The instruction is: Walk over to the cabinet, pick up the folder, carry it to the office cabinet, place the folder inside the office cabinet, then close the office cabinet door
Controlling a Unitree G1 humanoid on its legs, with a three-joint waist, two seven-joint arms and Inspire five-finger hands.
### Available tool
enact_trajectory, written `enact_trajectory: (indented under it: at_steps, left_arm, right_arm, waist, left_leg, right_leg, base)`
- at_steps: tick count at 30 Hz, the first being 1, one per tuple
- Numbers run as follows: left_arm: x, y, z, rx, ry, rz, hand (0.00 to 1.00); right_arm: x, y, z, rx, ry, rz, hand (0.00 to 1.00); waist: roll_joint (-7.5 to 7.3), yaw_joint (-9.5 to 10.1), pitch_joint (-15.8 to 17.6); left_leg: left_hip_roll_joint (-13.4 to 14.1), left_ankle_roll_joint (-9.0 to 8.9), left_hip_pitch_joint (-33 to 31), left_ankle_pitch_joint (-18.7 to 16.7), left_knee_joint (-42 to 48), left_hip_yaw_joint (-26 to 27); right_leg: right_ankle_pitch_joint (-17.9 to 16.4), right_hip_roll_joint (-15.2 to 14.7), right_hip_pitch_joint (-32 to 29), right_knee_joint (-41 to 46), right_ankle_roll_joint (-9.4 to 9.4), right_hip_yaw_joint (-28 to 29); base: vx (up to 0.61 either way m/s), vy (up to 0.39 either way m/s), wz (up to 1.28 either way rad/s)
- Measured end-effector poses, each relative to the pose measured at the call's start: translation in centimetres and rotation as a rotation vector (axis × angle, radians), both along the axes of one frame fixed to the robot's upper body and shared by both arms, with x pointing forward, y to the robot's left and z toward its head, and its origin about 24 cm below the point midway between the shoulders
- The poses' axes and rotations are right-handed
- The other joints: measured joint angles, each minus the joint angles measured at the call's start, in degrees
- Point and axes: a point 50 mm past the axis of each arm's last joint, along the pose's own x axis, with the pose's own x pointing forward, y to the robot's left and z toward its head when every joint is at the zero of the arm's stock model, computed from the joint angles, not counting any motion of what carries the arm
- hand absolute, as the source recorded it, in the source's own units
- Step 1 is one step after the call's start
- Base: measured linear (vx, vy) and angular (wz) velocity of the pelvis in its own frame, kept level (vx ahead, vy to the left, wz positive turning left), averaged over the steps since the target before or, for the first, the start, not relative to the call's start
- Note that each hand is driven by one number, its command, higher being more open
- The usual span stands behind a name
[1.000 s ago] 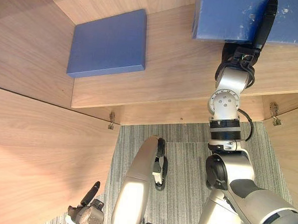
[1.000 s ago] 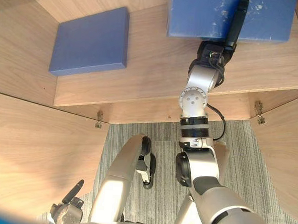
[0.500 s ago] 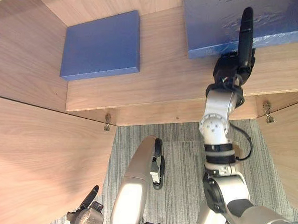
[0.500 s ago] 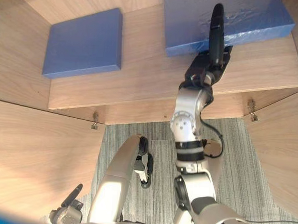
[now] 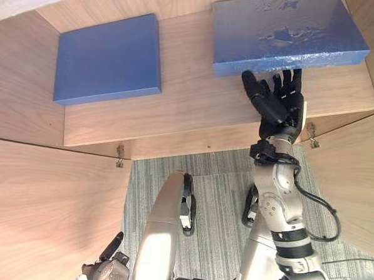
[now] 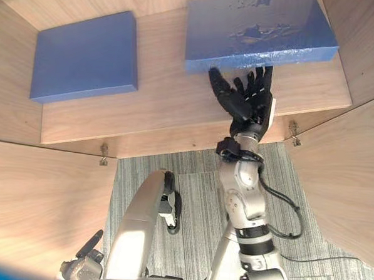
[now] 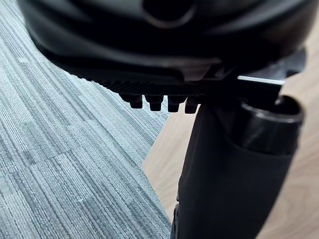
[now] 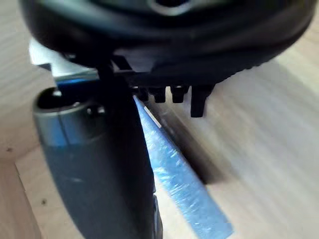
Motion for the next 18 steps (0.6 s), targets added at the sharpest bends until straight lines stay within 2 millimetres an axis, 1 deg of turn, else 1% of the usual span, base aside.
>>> enact_trajectory:
  at_steps: [2, 3, 5, 7, 10, 14, 15, 16, 18]
  left_arm:
    - [0.0, 0.0, 0.0, -0.001, -0.009, -0.009, 1.0]
    - [0.0, 0.0, 0.0, -0.003, -0.015, -0.015, 1.0]
    - [0.1, 0.1, 0.0, -0.008, -0.046, -0.045, 1.0]
    - [0.3, -0.1, -0.1, -0.021, -0.07, -0.076, 1.0]
    - [0.3, -0.2, -0.2, -0.039, -0.102, -0.106, 1.0]
    - [0.4, -0.3, -0.3, -0.05, -0.13, -0.142, 1.0]
    - [0.6, -0.3, -0.3, -0.053, -0.144, -0.154, 1.0]
    - [0.6, -0.4, -0.3, -0.055, -0.146, -0.157, 1.0]
    - [1.0, -0.5, -0.3, -0.065, -0.162, -0.173, 1.0]
  right_arm:
    - [0.6, -1.8, 0.1, -0.18, 0.007, -0.007, 1.0]
    - [0.8, -2.4, 0.3, -0.225, 0.009, -0.01, 1.0]
    - [1.7, -4.0, 0.7, -0.392, 0.021, 0.009, 1.0]
    - [2.2, -4.7, 0.9, -0.484, 0.029, 0.04, 1.0]
    - [3.3, -5.3, 1.8, -0.624, 0.032, 0.086, 1.0]
    - [4.7, -5.4, 3.1, -0.829, 0.029, 0.099, 1.0]
    - [5.7, -5.2, 4.1, -0.915, 0.027, 0.093, 1.0]
    - [5.8, -5.2, 4.2, -0.928, 0.027, 0.09, 1.0]
    - [6.4, -5.3, 5.2, -1.021, 0.025, 0.073, 1.0]
  waist:
    - [-0.55, -0.53, 0.24]
    - [-0.6, -0.63, 0.27]
    - [-0.77, -1.06, 0.37]
    - [-0.82, -1.34, 0.39]
    - [-0.82, -1.75, 0.39]
    - [-0.77, -1.82, 0.37]
    - [-0.7, -1.53, 0.35]
    - [-0.67, -1.42, 0.35]
    - [-0.37, -0.53, 0.3]
  left_leg:
    - [0.03, 0.08, -0.02, 0.0, 0.03, -0.05]
    - [0.05, 0.1, -0.01, 0.01, 0.03, -0.08]
    - [0.11, 0.21, 0.14, 0.01, -0.09, -0.24]
    - [0.14, 0.58, 0.2, 0.0, -0.3, -0.24]
    - [0.44, 0.93, 0.28, 0.03, -0.43, -0.11]
    - [0.79, 0.99, 0.46, 0.05, -0.54, -0.09]
    - [0.93, 1.01, 0.58, 0.07, -0.68, -0.09]
    - [0.96, 1.01, 0.59, 0.07, -0.72, -0.1]
    - [1.18, 1.01, 0.59, 0.08, -0.91, -0.18]
  right_leg:
    - [0.14, -0.09, 0.21, -0.23, 0.25, -0.18]
    - [0.15, -0.11, 0.33, -0.33, 0.25, -0.27]
    - [0.16, -0.25, 0.87, -0.76, 0.27, -0.61]
    - [0.29, -0.41, 1.04, -1.1, 0.42, -0.79]
    - [0.57, -0.39, 1.1, -1.52, 0.13, -0.96]
    - [0.87, -0.39, 1.23, -1.78, -0.04, -1.25]
    - [0.96, -0.32, 1.28, -1.83, -0.19, -1.35]
    - [0.97, -0.29, 1.28, -1.85, -0.21, -1.38]
    - [1.16, -0.09, 1.29, -2.03, -0.28, -1.62]
  base:
    - [0.08, -0.067, 0.01]
    - [0.07, -0.064, 0.02]
    - [0.07, -0.067, 0.02]
    - [0.06, -0.066, -0.01]
    - [0.04, -0.058, -0.05]
    - [0.05, -0.069, -0.05]
    - [0.05, -0.077, -0.01]
    - [0.07, -0.097, -0.03]
    - [0.06, -0.077, -0.03]
